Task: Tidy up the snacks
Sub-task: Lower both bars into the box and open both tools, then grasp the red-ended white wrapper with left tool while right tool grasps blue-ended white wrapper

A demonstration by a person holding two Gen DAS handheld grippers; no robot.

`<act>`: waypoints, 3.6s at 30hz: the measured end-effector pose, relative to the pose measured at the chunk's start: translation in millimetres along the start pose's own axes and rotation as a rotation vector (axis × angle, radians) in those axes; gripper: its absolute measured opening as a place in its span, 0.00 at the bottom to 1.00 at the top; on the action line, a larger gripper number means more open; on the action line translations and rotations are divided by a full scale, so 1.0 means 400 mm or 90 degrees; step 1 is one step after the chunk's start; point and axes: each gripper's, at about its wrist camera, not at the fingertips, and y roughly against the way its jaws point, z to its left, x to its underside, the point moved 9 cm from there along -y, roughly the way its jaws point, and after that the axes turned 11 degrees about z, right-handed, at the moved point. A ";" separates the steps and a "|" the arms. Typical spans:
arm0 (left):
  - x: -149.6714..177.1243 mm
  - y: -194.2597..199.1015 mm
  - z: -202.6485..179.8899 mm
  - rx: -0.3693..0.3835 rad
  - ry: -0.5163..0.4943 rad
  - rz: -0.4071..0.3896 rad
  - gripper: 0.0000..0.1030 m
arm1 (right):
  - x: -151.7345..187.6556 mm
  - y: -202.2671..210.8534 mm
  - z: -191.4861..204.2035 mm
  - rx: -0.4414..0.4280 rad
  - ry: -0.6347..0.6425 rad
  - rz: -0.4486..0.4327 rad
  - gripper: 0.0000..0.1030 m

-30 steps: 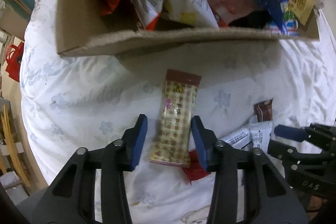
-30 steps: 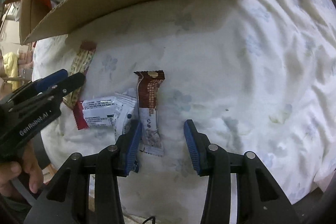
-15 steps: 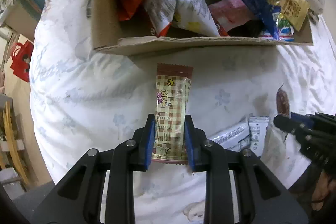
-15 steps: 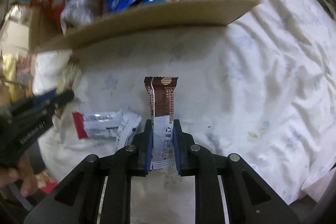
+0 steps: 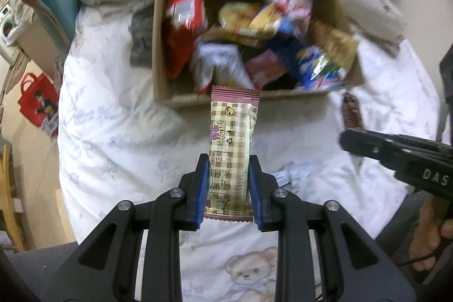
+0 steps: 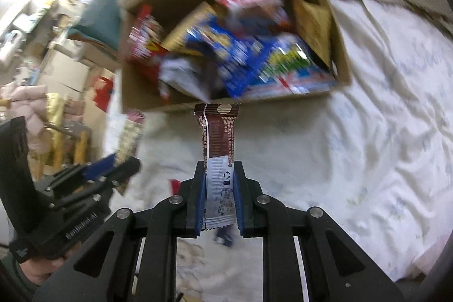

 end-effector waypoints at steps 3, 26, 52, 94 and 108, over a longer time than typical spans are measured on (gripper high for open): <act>-0.080 0.038 0.002 0.003 0.011 -0.033 0.22 | -0.043 0.039 0.042 -0.023 0.023 -0.052 0.18; -0.477 0.045 0.040 -0.093 0.007 -0.103 0.22 | -0.335 0.062 -0.072 0.037 -0.003 -0.127 0.18; -0.472 -0.006 0.059 -0.037 0.067 -0.091 0.75 | -0.354 0.056 -0.086 -0.030 -0.076 -0.136 0.59; 0.018 -0.283 -0.078 -0.055 -0.176 0.201 0.75 | -0.033 0.030 -0.090 0.007 -0.120 -0.038 0.75; 0.045 -0.311 -0.204 -0.059 -0.406 0.211 0.30 | 0.017 -0.021 -0.129 0.030 -0.164 0.014 0.75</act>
